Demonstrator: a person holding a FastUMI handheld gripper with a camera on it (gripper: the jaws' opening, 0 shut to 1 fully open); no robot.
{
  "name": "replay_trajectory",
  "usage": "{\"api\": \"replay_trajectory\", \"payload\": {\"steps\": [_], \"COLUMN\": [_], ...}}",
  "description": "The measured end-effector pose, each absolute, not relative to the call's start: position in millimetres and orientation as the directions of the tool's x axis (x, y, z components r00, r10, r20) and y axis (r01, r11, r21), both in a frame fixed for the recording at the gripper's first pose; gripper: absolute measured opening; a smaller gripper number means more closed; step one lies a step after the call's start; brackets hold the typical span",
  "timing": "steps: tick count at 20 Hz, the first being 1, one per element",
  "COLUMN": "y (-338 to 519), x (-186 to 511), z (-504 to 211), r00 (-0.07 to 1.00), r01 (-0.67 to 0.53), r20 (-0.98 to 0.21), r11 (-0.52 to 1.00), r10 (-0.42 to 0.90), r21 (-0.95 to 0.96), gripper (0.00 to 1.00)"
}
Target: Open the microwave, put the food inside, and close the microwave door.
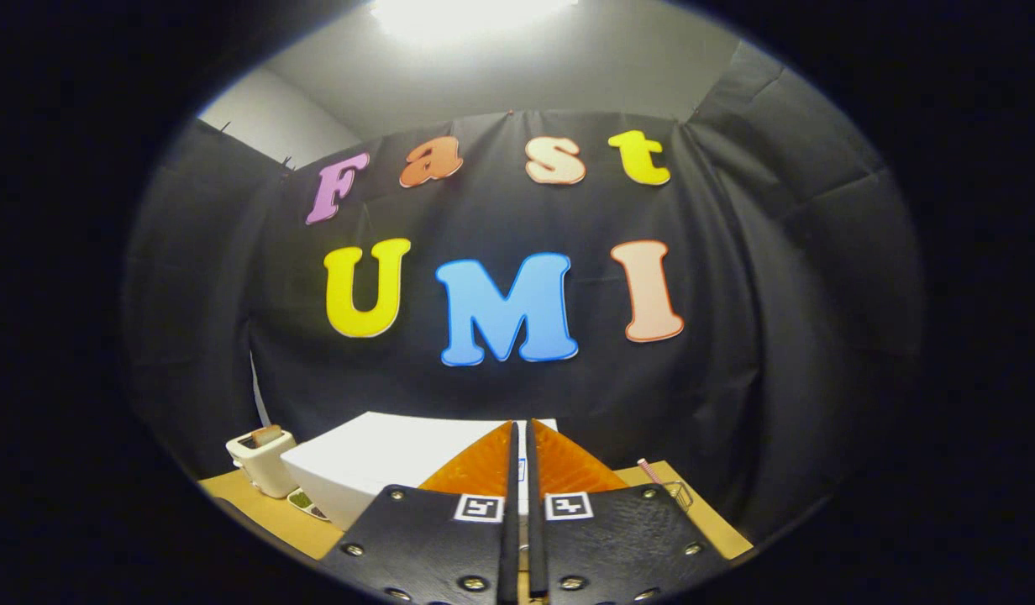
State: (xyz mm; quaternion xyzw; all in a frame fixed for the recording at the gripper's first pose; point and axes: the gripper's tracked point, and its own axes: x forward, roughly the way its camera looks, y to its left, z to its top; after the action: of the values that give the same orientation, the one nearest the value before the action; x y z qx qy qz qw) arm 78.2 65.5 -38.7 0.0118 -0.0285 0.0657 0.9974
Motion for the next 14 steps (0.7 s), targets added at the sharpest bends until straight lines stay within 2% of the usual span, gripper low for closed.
{"api": "replay_trajectory", "payload": {"steps": [1, 3, 7, 14], "y": [66.9, 48.8, 33.3, 16.6], "x": [70.9, 59.4, 41.3, 17.8], "z": [-24.2, -4.8, 20.8, 31.2], "r00": [0.989, 0.997, 0.997, 0.993], "r01": [-0.141, -0.069, -0.019, 0.057], "r20": [0.055, 0.037, 0.08, 0.103], "r11": [0.989, 0.995, 0.994, 0.998], "r10": [0.138, 0.067, 0.011, -0.058], "r21": [0.042, 0.07, 0.104, 0.011], "gripper": [0.35, 0.96, 0.99, 0.99]}}
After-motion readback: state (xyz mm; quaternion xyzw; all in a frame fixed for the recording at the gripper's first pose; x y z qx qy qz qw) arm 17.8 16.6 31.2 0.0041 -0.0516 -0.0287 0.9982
